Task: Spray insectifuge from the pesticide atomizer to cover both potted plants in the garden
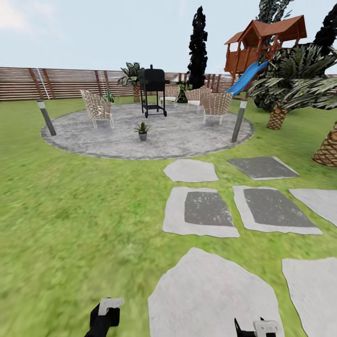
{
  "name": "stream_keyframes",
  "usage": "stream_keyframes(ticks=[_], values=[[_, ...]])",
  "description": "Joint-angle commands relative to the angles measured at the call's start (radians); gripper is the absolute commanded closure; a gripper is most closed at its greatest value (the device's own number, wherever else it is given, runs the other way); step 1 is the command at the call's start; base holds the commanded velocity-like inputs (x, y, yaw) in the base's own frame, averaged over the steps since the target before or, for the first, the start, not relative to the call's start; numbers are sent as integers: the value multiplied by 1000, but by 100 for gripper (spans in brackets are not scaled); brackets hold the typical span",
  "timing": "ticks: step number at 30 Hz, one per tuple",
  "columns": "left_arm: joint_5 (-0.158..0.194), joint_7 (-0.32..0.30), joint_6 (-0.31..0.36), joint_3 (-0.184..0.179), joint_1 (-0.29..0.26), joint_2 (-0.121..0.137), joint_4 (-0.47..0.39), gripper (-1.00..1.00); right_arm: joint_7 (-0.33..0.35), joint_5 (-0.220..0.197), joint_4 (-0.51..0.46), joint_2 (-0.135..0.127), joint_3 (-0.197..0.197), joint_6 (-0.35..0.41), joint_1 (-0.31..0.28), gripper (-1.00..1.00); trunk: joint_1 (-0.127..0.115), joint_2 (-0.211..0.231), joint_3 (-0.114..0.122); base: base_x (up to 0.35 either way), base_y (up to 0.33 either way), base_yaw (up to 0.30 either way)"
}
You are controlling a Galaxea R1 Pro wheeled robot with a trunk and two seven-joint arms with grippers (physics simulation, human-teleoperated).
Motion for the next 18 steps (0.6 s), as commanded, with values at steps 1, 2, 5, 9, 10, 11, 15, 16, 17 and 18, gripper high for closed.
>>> stream_keyframes(ticks=[1, 2, 5, 9, 10, 11, 15, 16, 17, 18], values=[[0, 3, -3, 0, -1, 0, 1, 100, 0, 9, 1, 1, -5, -3, -1, -100, 0, 0, -1, 331, 0, 0], [0, 3, -3, 0, -1, 0, 1, 100, 0, 9, 1, 1, -5, -3, -1, -100, 0, 0, -1, 331, 0, 0], [0, 3, -3, 0, -1, 0, 1, 100, 0, 9, 1, 1, -5, -3, -1, -100, 0, 0, -1, 331, 0, 0], [0, 3, -3, 0, -1, 0, 1, 100, 0, 9, 1, 1, -5, -3, -1, -100, 0, 0, -1, 331, 0, 0], [0, 3, -3, 0, -1, 0, 1, 100, 0, 9, 1, 1, -5, -3, -1, -100, 0, 0, -1, 330, 0, 0], [0, 3, -3, 0, -1, 0, 1, 100, 0, 9, 1, 1, -5, -3, 0, -100, 0, 0, -1, 330, 0, 0], [0, 3, -3, 0, -1, 0, 1, 100, 0, 9, 1, 1, -5, -3, -1, -100, 0, 0, -1, 330, 0, 0], [0, 3, -3, 0, -1, 0, 1, 100, 0, 9, 1, 1, -5, -3, -1, -100, 0, 0, -1, 330, 0, 0], [0, 3, -3, 0, -1, 1, 1, 100, 0, 9, 1, 1, -5, -3, -1, -100, 0, 0, -1, 330, 0, 0], [0, 3, -3, 0, -1, 1, 1, 100, 0, 10, 1, 1, -5, -3, -1, -100, 0, 0, -1, 330, 0, 0]])
